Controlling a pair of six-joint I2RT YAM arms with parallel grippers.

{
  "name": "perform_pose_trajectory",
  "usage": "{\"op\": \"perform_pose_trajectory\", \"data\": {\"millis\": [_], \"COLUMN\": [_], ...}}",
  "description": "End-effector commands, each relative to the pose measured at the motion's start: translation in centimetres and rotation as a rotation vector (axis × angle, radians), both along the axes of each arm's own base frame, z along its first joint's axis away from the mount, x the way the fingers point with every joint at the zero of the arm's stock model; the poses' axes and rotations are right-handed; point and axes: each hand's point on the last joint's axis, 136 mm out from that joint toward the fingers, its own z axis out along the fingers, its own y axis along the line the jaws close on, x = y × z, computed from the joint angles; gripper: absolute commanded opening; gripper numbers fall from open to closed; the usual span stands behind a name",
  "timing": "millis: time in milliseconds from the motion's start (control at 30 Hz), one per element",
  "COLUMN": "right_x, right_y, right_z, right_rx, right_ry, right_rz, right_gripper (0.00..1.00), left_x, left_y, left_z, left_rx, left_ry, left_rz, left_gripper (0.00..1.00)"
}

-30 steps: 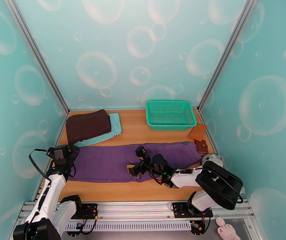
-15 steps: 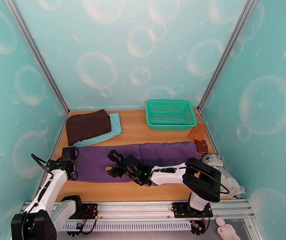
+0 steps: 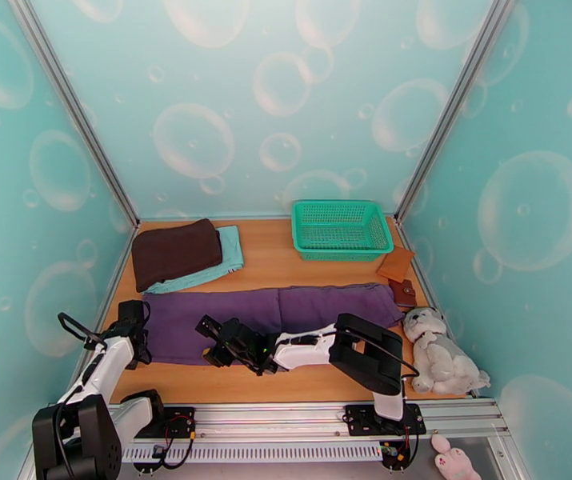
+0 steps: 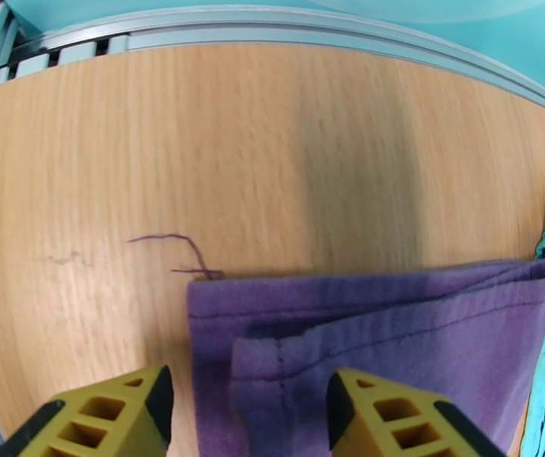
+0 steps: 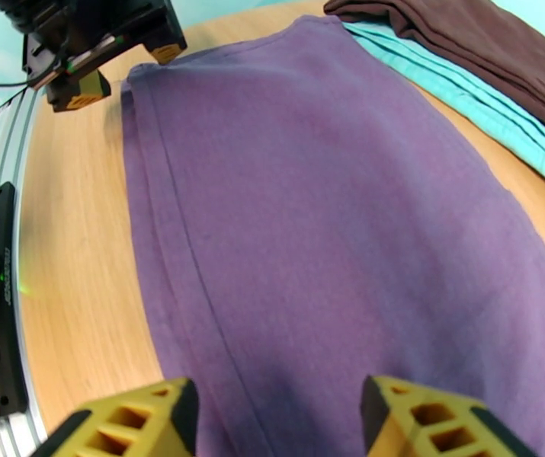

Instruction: Fold and stack the trousers

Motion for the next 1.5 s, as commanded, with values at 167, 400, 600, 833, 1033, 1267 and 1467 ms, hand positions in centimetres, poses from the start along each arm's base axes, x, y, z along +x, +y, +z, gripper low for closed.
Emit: {"op": "perform_pose_trajectory", "data": {"millis": [167,400,600,833,1033,1267,1467], "right_x": [1.0,1.0,0.4,-0.2,-1.2,-1.1,0.6], "right_y": [0.6,0.0,-0.1,0.7,1.2,1.1,0.4], "right_z": [-1.1,-2.2,-2.4,-2.7,-2.3,-2.4,-3.3], "right_rx": [-0.043,-0.134,-0.150,-0.160,-0.166,-0.189,-0.243], "right_ry": [0.004,-0.035,-0.069,-0.082,-0.114,-0.154,-0.180], "right_rz": [-0.044,-0.053,-0.042,-0.017,0.016,-0.013,-0.117], "right_gripper": [0.60,0.55,0.54,0.55,0.55,0.56,0.42], "left_x": [1.8,2.1,2.7,3.4,3.9,4.0,4.0], "left_y": [0.0,0.3,0.8,1.0,1.0,1.2,1.2], "left_z": [0.8,3.2,6.6,7.7,8.2,9.0,9.3], "left_rx": [0.009,0.043,0.087,0.096,0.098,0.120,0.124], "left_ry": [-0.097,-0.166,-0.240,-0.254,-0.261,-0.261,-0.264], "left_rz": [-0.053,-0.046,-0.047,-0.059,-0.071,-0.077,-0.084], "left_gripper": [0.36,0.00,0.00,0.00,0.00,0.00,0.00]}}
